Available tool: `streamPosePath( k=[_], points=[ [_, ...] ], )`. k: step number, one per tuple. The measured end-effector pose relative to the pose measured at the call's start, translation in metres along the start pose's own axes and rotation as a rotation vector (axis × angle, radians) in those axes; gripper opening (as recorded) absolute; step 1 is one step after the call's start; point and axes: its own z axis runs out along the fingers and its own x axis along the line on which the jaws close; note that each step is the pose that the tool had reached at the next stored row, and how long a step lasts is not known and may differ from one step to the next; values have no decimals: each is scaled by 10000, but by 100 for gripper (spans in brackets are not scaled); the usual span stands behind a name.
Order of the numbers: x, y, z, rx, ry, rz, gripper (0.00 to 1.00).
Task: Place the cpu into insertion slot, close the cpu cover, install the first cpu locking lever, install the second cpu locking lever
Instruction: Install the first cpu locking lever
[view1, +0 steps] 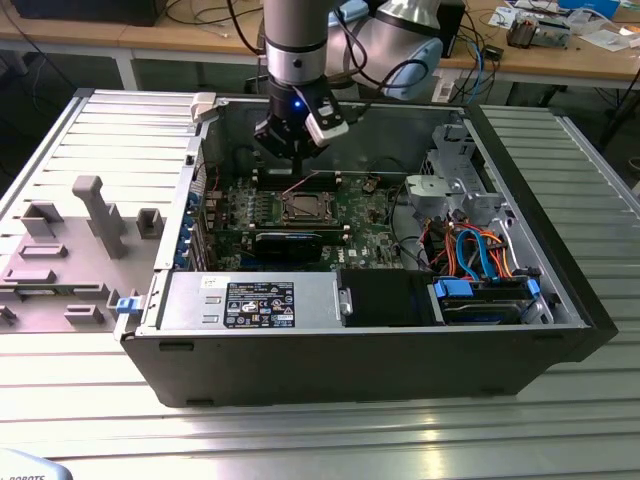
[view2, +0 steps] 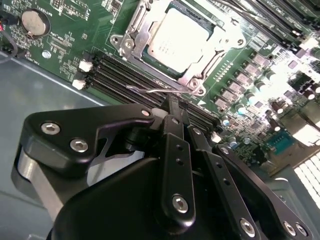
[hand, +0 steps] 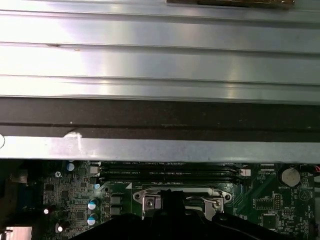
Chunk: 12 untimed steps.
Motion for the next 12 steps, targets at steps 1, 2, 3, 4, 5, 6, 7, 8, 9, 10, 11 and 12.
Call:
streamPosePath(
  k=[1,2,3,4,5,6,7,8,9,10,11,12],
  points=[
    [-8,-1,11,0,0,1,11],
    [-12,-1,18,0,0,2,11],
    [-15,-1,24,1,0,2,11],
    [-21,-1,32,2,0,1,11],
    [-26,0,35,0,0,1,11],
    [-29,1,37,1,1,1,11],
    [-33,2,42,1,1,1,11],
    [-36,5,48,0,0,-6,11],
    [-37,7,50,-1,2,-29,11],
    [-37,7,52,-2,5,-78,11],
    [-37,8,54,-4,12,-158,11],
    [-38,8,57,-7,17,-245,11]
  ],
)
